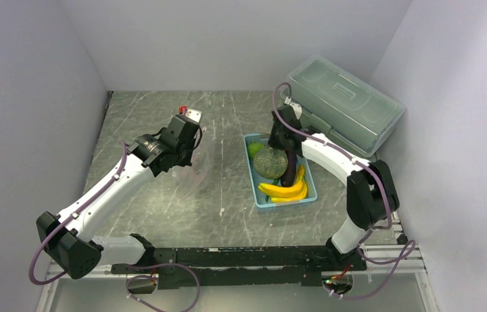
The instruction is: Place the food in the zip-top bag and seal the zipper
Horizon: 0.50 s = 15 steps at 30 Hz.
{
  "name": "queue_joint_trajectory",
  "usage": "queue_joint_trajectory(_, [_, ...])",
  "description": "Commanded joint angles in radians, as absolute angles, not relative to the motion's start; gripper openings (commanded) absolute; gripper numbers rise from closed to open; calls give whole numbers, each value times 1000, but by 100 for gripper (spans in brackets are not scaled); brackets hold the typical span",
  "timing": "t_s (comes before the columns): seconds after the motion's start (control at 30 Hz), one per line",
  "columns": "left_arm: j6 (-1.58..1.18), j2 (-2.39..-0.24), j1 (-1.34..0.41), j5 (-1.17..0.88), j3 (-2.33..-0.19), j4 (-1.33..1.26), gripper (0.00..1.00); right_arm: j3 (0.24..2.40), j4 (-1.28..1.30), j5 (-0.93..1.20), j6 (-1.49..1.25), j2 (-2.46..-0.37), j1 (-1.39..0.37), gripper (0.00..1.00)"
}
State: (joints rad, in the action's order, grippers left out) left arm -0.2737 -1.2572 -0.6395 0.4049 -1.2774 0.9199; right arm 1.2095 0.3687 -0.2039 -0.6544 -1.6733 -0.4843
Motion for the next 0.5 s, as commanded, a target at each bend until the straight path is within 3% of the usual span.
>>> queue_joint_trajectory(0.0, [-255, -1227, -644, 406, -1270, 889, 0, 1189, 303, -227, -645, -1559, -476, 0])
queue_joint_trajectory(0.47, [-257, -1229, -644, 407, -1272, 890, 0, 1068, 169, -229, -618, -1365, -503, 0])
